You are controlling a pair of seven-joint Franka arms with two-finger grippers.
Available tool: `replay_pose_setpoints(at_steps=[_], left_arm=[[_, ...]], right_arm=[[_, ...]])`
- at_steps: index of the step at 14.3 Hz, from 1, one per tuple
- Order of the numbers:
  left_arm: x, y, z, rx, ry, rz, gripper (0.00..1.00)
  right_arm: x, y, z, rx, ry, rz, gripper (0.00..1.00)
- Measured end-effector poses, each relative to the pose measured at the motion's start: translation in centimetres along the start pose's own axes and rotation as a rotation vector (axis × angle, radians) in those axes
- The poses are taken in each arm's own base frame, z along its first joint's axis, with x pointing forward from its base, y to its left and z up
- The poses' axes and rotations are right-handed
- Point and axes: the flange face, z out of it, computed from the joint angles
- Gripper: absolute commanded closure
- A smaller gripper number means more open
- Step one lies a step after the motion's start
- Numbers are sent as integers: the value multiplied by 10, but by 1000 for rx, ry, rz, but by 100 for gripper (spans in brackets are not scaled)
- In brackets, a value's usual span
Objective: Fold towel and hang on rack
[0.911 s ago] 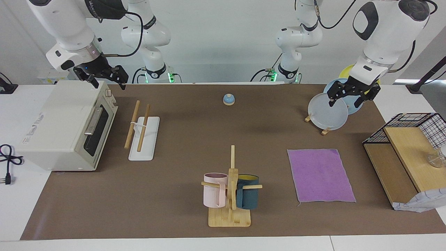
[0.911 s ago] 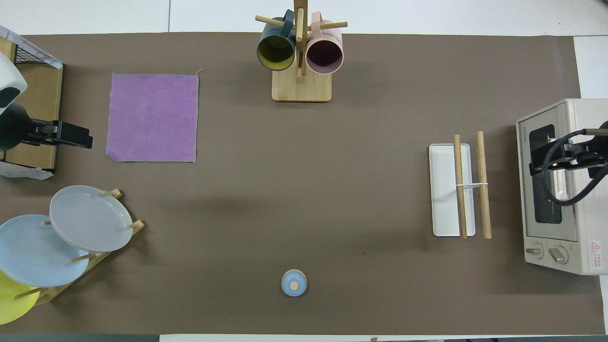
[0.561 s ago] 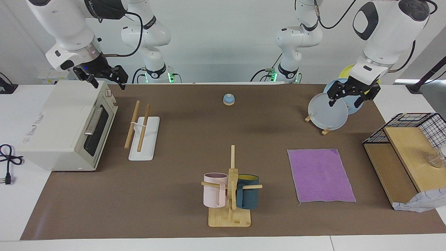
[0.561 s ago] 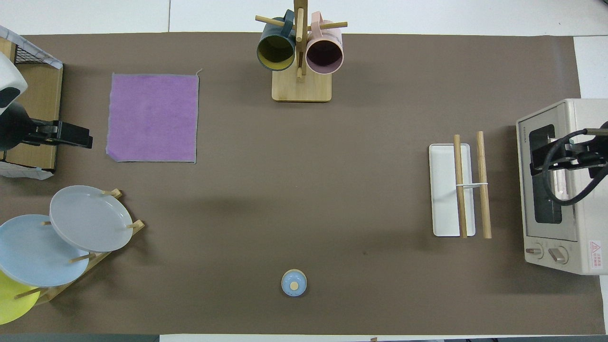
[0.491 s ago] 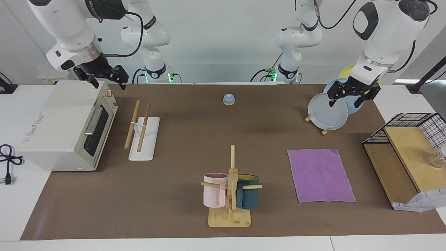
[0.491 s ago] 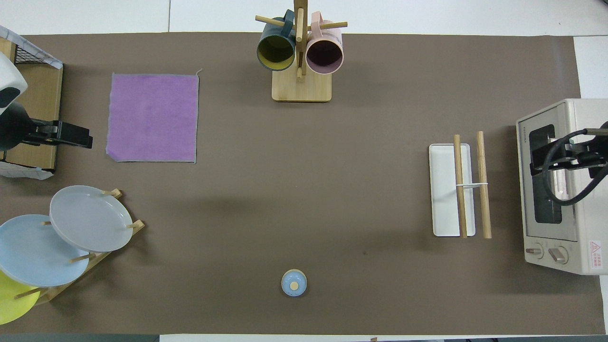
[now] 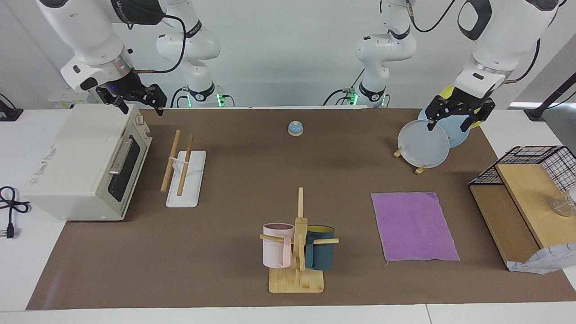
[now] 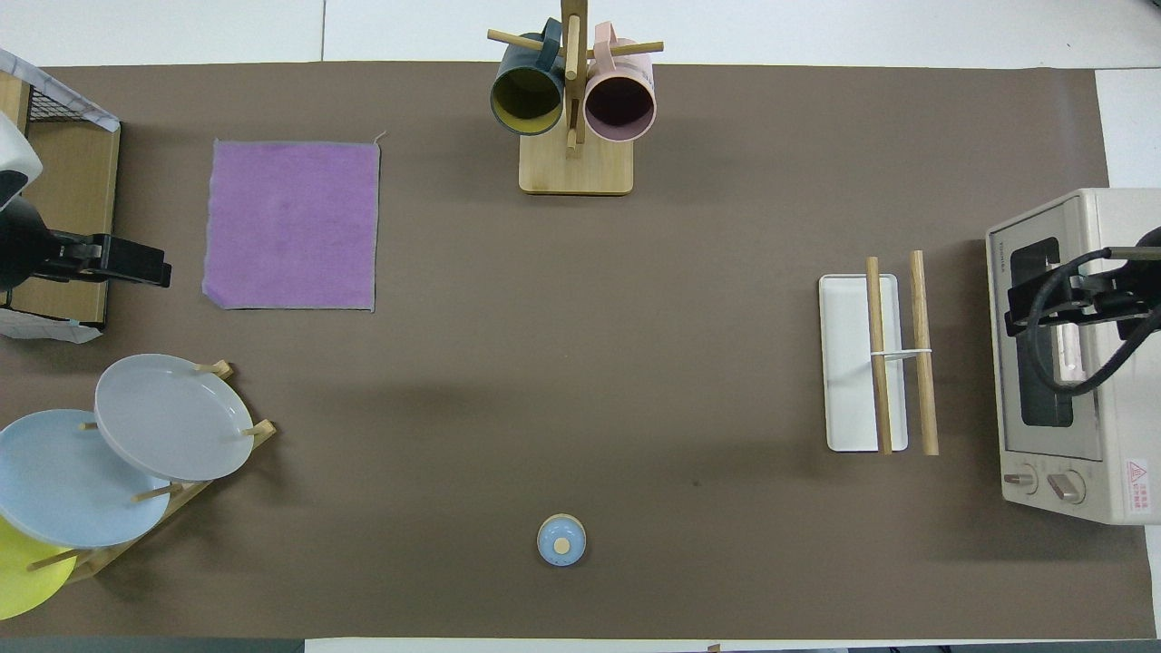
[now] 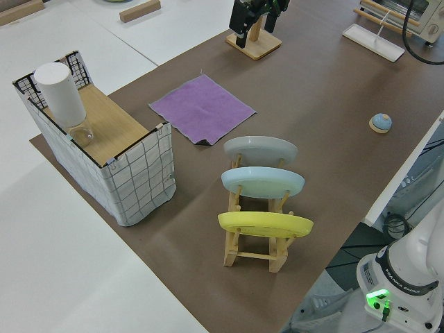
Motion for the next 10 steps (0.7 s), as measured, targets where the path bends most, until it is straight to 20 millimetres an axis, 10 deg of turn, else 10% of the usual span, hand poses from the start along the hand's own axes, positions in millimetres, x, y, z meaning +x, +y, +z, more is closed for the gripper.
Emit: replay_pose_setpoints(at_steps=[6, 10], left_arm=[[-3, -10, 23, 0, -18, -24, 5], [4, -40, 90, -1, 15, -77, 0]], right_arm=[[0, 0, 0, 0, 0, 0, 0], [0, 1, 0, 0, 0, 1, 0]])
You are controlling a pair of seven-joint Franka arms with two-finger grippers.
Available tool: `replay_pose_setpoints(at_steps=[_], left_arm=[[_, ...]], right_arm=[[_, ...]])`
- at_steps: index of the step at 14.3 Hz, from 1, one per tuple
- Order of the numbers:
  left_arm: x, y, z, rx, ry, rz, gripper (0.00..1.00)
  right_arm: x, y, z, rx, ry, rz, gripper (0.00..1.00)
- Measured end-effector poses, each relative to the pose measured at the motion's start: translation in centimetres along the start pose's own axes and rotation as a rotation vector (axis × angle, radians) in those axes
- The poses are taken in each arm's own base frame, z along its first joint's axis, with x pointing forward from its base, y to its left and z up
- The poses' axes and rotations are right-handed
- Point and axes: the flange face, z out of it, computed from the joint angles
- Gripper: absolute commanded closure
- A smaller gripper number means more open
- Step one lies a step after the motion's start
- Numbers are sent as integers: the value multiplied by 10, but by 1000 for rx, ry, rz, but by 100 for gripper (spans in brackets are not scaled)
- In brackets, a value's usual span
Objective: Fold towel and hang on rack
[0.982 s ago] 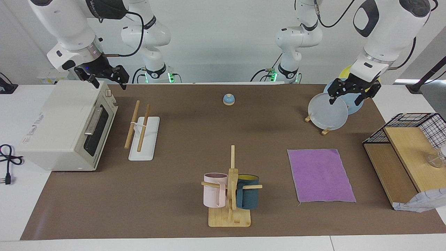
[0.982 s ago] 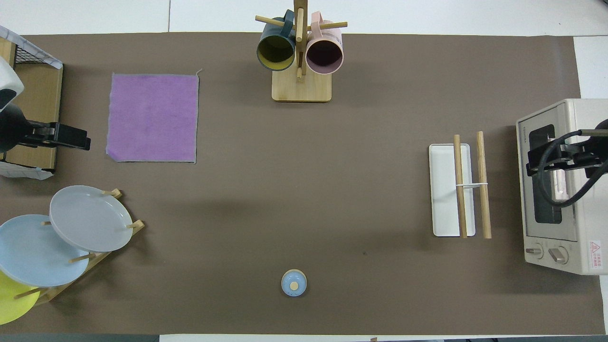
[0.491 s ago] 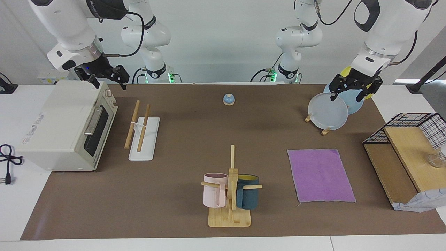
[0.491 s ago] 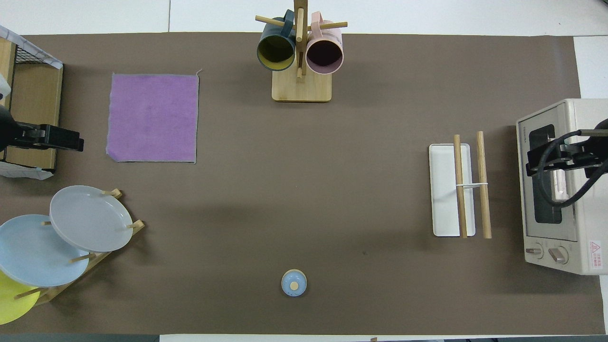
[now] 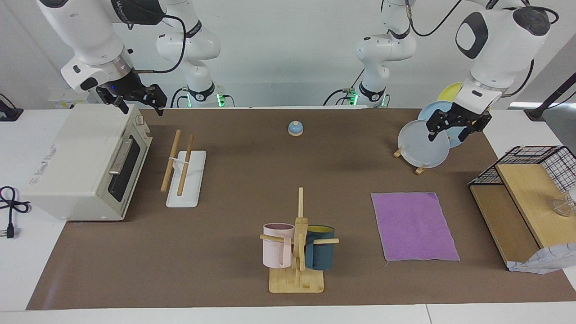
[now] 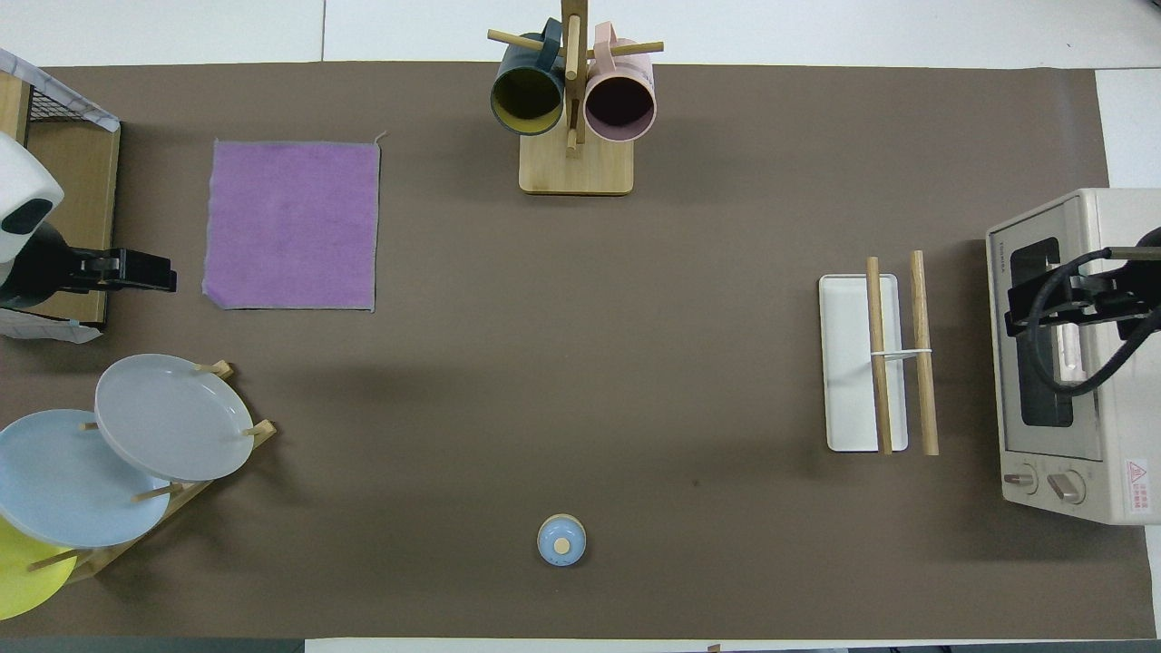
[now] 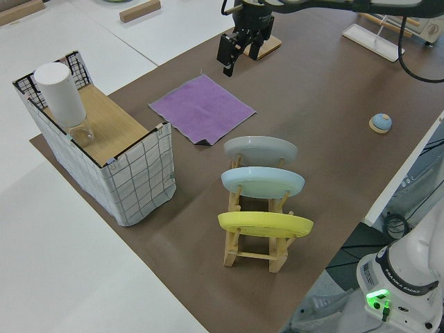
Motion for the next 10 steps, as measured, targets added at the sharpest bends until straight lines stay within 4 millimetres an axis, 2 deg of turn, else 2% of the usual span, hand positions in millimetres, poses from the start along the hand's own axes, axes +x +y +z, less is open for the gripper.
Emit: replay_pose_setpoints(at_steps=[4, 6, 8, 10], left_arm=[[29, -33, 93, -67, 13, -94, 0], [36, -53, 134, -122, -4, -171, 0], [39, -70, 161, -148, -19, -221, 1], [45, -79, 175, -166, -26, -248, 5]], right_arm=[[0, 0, 0, 0, 0, 0, 0], [0, 0, 0, 0, 0, 0, 0], [0, -1, 0, 0, 0, -1, 0], [0, -1, 0, 0, 0, -1, 0]])
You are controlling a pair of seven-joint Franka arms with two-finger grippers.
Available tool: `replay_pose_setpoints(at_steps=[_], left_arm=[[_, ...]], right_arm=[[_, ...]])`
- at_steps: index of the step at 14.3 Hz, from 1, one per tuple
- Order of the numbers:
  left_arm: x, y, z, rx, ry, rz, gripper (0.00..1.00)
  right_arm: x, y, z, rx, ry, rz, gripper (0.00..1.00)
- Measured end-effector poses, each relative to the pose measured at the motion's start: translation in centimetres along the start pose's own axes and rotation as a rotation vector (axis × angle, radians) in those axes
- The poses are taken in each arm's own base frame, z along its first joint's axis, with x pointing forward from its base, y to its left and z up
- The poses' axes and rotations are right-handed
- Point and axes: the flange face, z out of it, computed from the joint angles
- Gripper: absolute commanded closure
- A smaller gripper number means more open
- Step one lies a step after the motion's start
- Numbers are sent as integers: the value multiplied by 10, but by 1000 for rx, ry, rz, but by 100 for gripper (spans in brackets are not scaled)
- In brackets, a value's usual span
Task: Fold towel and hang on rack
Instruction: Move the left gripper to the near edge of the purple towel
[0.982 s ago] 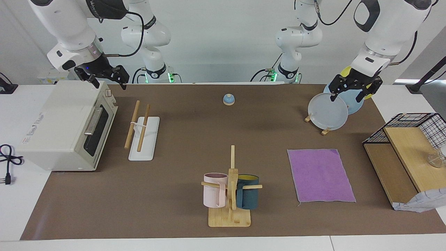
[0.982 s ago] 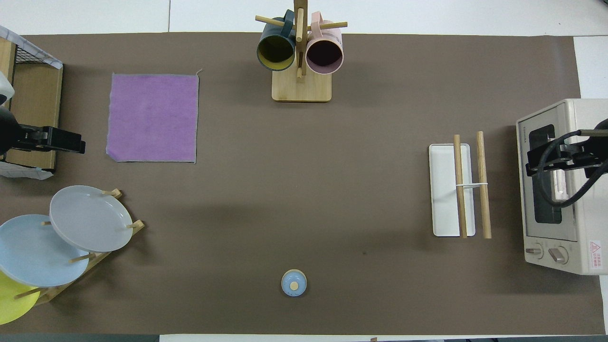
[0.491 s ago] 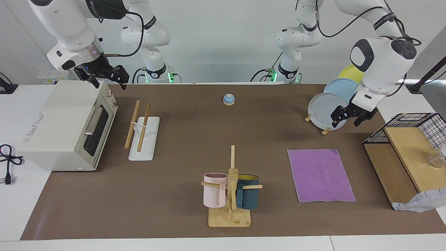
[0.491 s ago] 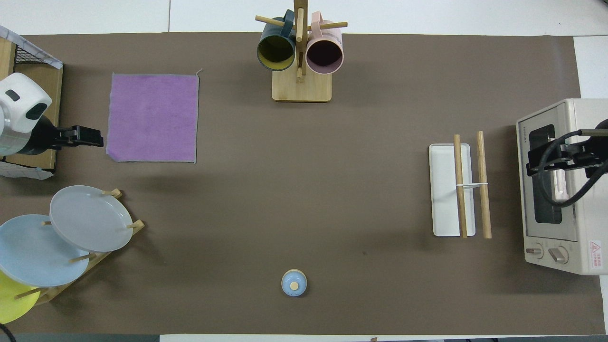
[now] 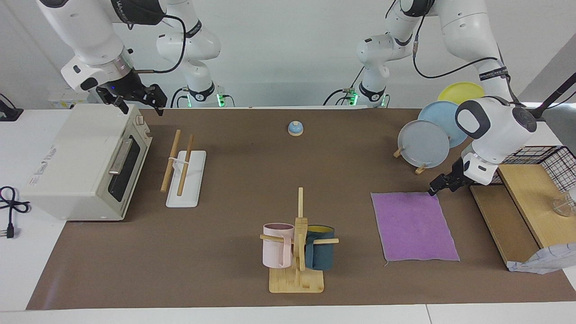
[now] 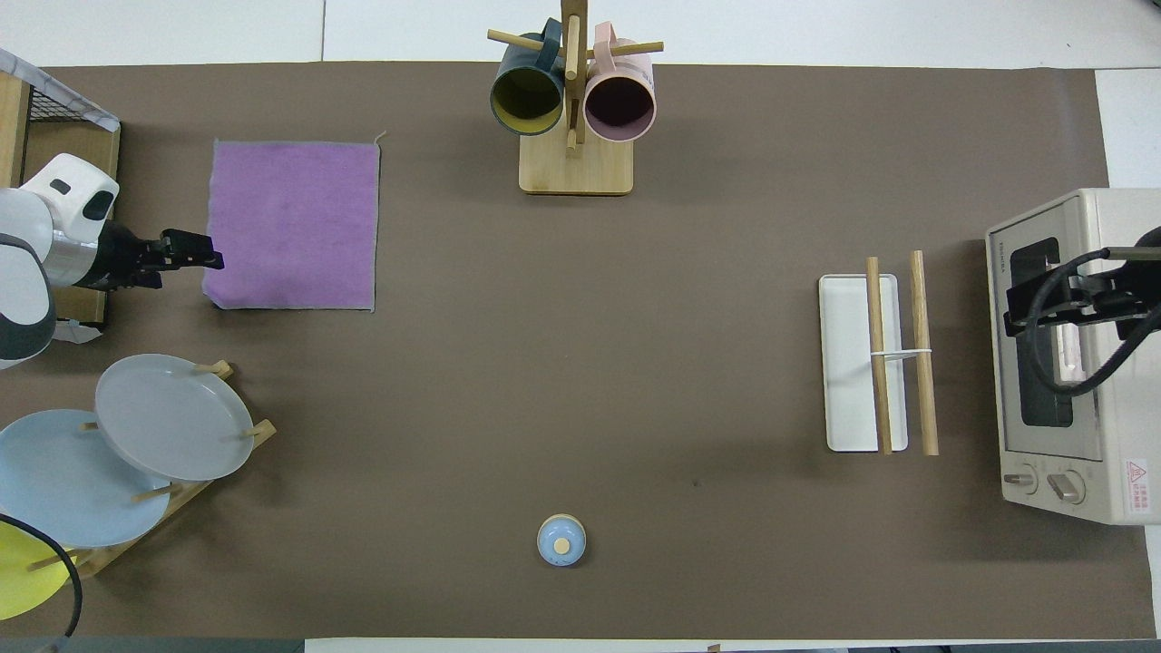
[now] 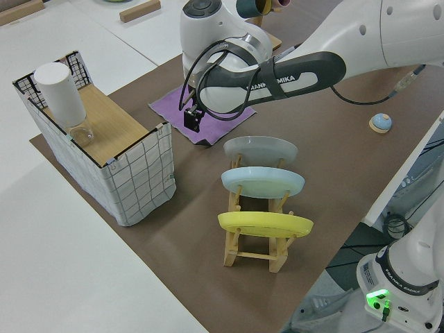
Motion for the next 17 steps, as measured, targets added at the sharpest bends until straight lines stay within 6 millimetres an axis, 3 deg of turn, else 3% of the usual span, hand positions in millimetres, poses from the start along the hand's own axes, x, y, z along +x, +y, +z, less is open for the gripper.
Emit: replay_pose_setpoints(at_steps=[8, 17], left_arm=[[9, -30, 25, -30, -29, -75, 31], [3, -32, 39, -41, -58, -110, 52]], right_arm=[[0, 0, 0, 0, 0, -1, 0], [0, 3, 0, 1, 0, 6, 0]])
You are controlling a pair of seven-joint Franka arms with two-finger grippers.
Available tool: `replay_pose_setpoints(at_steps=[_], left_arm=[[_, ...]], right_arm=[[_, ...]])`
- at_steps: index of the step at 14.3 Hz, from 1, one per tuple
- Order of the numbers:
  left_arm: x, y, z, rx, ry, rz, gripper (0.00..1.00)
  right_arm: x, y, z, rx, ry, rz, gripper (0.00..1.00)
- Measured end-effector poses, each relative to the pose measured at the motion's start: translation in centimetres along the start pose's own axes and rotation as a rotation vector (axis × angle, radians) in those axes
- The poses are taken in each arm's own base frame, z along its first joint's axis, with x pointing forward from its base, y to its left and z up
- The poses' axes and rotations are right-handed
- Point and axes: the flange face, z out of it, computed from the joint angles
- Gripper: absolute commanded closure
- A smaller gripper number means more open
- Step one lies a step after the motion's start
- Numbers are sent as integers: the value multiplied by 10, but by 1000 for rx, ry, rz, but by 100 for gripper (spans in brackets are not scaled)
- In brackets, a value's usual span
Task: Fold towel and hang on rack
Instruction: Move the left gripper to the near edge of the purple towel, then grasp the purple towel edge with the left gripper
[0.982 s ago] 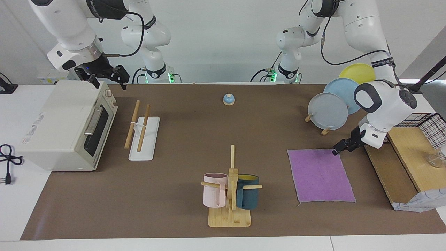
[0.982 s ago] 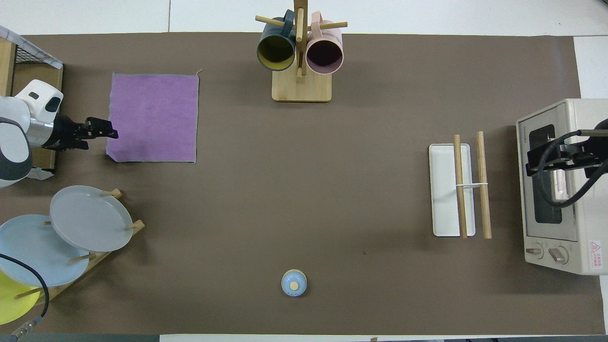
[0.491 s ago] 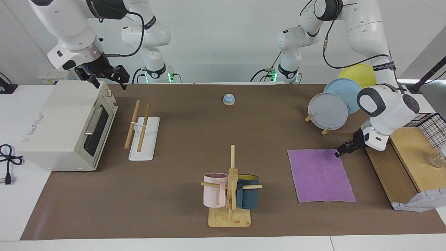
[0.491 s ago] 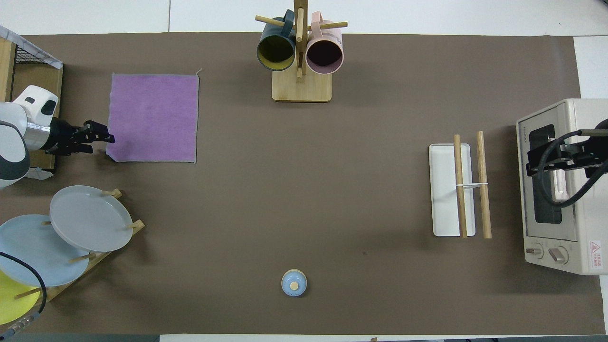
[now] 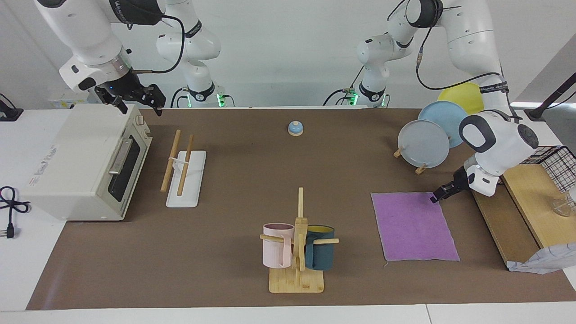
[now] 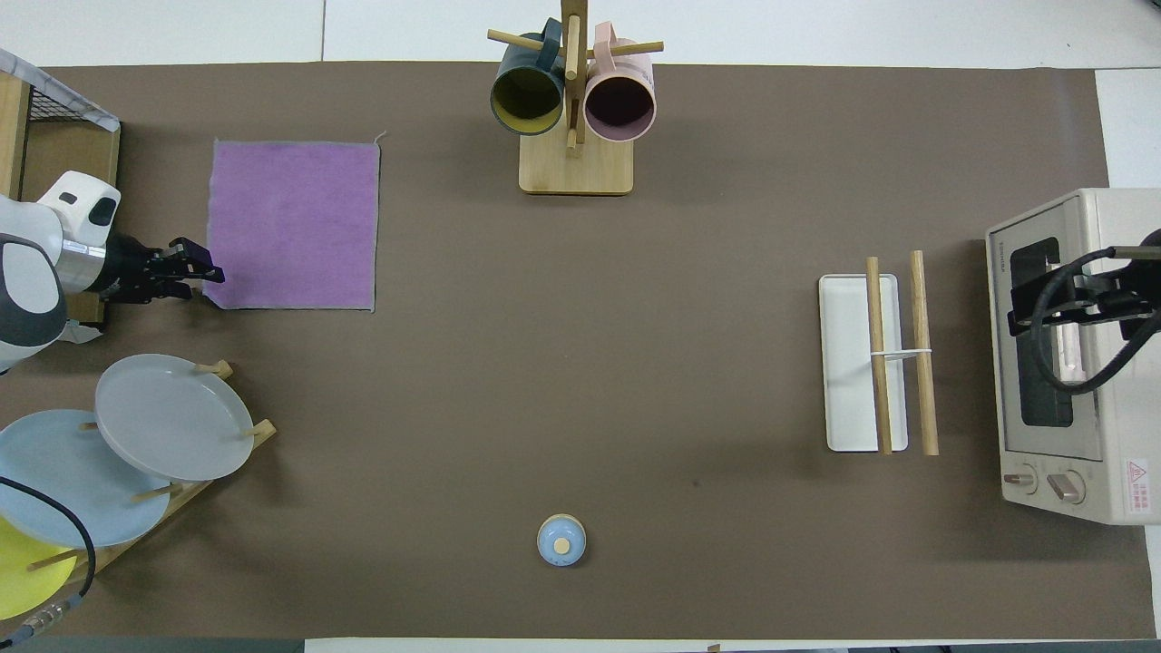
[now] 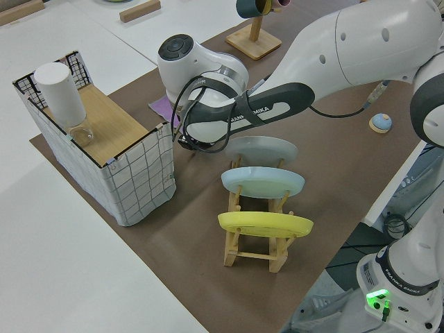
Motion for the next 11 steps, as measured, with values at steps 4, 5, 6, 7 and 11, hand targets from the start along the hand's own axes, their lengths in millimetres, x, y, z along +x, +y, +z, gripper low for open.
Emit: replay_pose_setpoints(at_steps=[4, 5, 6, 7, 11], left_arm=[[-3, -1, 5, 1, -11, -19, 57], [-3, -2, 5, 1, -12, -22, 60], [-3, -2, 6, 2, -13, -25, 65], [-4, -2, 6, 2, -13, -28, 70], [-4, -2, 6, 2, -14, -36, 99]], right_arm=[[-1, 0, 1, -1, -9, 0, 0], [-2, -2, 1, -2, -15, -5, 0], [-2, -5, 1, -3, -17, -9, 0], [-2, -7, 1, -4, -18, -13, 0], [1, -9, 1, -2, 9, -17, 0]])
